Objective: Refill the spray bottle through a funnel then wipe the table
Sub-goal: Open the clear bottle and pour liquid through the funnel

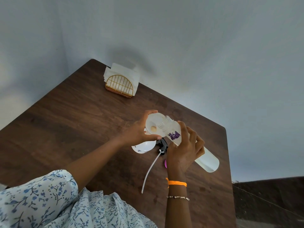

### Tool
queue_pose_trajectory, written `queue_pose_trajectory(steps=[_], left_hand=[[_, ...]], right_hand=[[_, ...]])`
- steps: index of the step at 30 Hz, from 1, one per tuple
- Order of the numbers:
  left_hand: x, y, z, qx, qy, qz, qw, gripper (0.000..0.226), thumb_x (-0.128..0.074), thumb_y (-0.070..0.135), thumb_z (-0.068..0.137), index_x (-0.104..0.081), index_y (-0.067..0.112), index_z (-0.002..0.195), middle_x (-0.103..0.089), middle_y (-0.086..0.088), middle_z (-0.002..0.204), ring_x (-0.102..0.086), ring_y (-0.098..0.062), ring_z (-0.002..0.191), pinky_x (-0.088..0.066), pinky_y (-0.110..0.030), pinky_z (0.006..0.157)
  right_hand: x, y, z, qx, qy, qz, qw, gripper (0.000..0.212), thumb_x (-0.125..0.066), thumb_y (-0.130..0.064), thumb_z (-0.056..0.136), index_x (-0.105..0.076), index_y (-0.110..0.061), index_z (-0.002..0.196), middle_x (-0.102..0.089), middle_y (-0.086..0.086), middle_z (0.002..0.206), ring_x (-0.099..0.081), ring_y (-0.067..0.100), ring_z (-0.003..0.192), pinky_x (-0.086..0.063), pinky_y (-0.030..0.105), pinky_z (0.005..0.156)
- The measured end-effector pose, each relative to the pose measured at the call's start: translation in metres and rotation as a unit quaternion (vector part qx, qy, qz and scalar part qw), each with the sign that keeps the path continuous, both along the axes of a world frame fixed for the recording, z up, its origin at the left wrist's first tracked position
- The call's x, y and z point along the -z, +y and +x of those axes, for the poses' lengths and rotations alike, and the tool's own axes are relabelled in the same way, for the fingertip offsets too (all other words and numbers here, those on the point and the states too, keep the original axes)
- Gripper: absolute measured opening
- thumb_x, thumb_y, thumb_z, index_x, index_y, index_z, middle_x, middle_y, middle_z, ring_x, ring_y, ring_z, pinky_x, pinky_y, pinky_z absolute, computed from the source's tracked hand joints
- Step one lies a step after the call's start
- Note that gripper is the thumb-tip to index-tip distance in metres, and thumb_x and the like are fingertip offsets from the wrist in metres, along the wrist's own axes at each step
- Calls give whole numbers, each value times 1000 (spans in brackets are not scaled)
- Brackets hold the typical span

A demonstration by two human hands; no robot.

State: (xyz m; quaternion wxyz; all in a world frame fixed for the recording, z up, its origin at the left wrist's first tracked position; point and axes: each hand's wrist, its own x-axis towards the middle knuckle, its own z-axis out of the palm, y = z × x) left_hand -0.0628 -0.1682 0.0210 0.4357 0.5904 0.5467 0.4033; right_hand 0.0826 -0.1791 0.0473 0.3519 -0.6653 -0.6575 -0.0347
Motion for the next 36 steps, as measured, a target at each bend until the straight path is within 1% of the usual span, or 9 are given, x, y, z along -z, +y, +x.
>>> queue_pose_trajectory(steps=[7, 12, 13, 17, 20, 23, 27, 31, 36], left_hand=[[-2, -1, 0, 1, -3, -3, 1000, 86, -75, 28, 74, -16, 36, 136, -35, 3, 142, -40, -8, 115, -39, -18, 88], [-1, 0, 1, -1, 3, -1, 1000, 86, -75, 28, 75, -16, 34, 137, -35, 4, 142, -38, -4, 112, -34, -5, 78], [-1, 0, 1, -1, 1, -1, 1000, 86, -75, 28, 75, -16, 34, 137, -35, 4, 142, -38, -4, 112, -35, -5, 78], [-1, 0, 0, 2, -5, -2, 1000, 86, -75, 28, 74, -16, 35, 136, -35, 4, 142, -41, -7, 115, -39, -13, 83], [-1, -1, 0, 3, -5, -2, 1000, 85, -75, 28, 75, -16, 35, 136, -35, 4, 141, -40, -5, 112, -37, -7, 79], [-2, -1, 0, 2, -6, -2, 1000, 85, -75, 27, 75, -16, 34, 136, -36, 4, 140, -40, -6, 111, -37, -7, 78], [-4, -1, -1, 7, -5, -2, 1000, 85, -75, 27, 75, -16, 34, 136, -35, 5, 140, -42, -10, 116, -40, -17, 86], [-5, -1, -1, 5, 12, 0, 1000, 86, -75, 30, 75, -15, 35, 136, -33, 4, 143, -38, -6, 113, -40, -21, 92], [-7, -2, 0, 5, 21, 3, 1000, 85, -74, 29, 75, -15, 32, 137, -32, 4, 144, -36, -3, 112, -36, -18, 90]], right_hand=[[-1, 0, 1, -1, -2, 1, 1000, 67, -82, 0, 58, -61, -24, 117, -61, 7, 118, -31, 22, 110, -35, 51, 93], [-2, 0, 1, -3, 1, 1, 1000, 67, -81, 0, 58, -61, -23, 117, -61, 6, 118, -31, 22, 110, -36, 52, 92], [-2, 0, 1, -4, 1, 1, 1000, 67, -81, 0, 58, -61, -24, 117, -61, 6, 118, -31, 22, 111, -36, 52, 92], [-2, 0, 1, -3, -4, -1, 1000, 68, -81, 1, 58, -60, -24, 117, -60, 6, 118, -31, 22, 111, -35, 52, 93], [-2, 0, 1, 0, -5, 0, 1000, 68, -81, 1, 57, -61, -24, 117, -60, 6, 118, -30, 22, 111, -35, 52, 92], [-2, 0, 1, 1, -9, -2, 1000, 69, -80, 3, 57, -60, -24, 117, -60, 5, 118, -31, 22, 111, -35, 50, 92], [-3, 0, 1, -2, -14, -2, 1000, 70, -79, 3, 57, -60, -25, 117, -60, 5, 118, -31, 23, 111, -34, 49, 92], [-3, 0, 1, 1, -10, 0, 1000, 70, -81, 2, 56, -60, -25, 117, -60, 5, 118, -30, 23, 111, -35, 52, 92], [-3, 0, 1, 1, -12, 1, 1000, 70, -80, 2, 56, -59, -27, 116, -59, 6, 118, -31, 23, 111, -34, 51, 92]])
